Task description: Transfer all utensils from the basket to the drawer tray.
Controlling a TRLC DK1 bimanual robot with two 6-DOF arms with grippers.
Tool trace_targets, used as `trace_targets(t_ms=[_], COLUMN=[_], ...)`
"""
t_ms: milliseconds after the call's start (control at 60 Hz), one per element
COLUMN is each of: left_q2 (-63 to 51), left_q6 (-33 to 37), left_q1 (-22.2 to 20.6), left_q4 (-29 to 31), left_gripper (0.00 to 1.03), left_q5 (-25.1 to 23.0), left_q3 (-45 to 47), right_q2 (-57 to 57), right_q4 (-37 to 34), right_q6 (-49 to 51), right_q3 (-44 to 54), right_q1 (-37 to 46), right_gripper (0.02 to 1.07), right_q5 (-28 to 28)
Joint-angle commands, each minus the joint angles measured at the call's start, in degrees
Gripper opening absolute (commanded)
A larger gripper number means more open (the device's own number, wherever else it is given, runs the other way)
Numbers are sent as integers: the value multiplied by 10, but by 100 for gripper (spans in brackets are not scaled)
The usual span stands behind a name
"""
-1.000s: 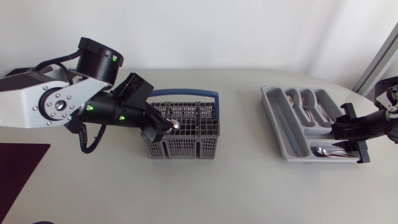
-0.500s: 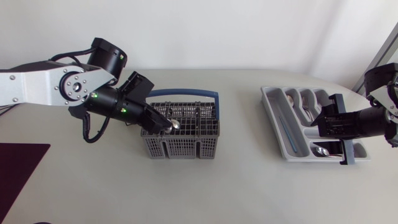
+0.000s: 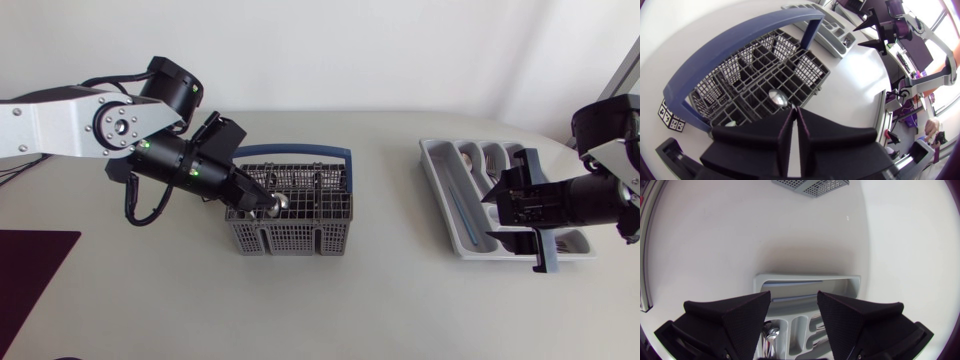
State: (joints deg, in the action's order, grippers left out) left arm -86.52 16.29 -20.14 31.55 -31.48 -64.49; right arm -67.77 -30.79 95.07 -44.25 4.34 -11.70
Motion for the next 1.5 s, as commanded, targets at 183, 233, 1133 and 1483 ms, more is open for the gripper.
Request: trace_targets(t_ms=[183,233,1133,1483], left_q2=[5,9,157,151], left_q6=[-14,-19,-130,-95], left_q1=[11,12,46,-61], left_q4=[16,16,18,21], left_gripper=[4,4,4,4], left_q5=[-23,-27,-156,-154], left_q3=[-27,-29,-58,-42], right_q2=[28,31,98,86], right_q4=[-15,-15,-52,-34], right_q6=[-23,-24,-315,-431], right_q3=[33,36,-58,-58], right_q1=[-27,-30,-152,-267], right_gripper=[71,71,73,73], right_q5=[7,7,-116,-162])
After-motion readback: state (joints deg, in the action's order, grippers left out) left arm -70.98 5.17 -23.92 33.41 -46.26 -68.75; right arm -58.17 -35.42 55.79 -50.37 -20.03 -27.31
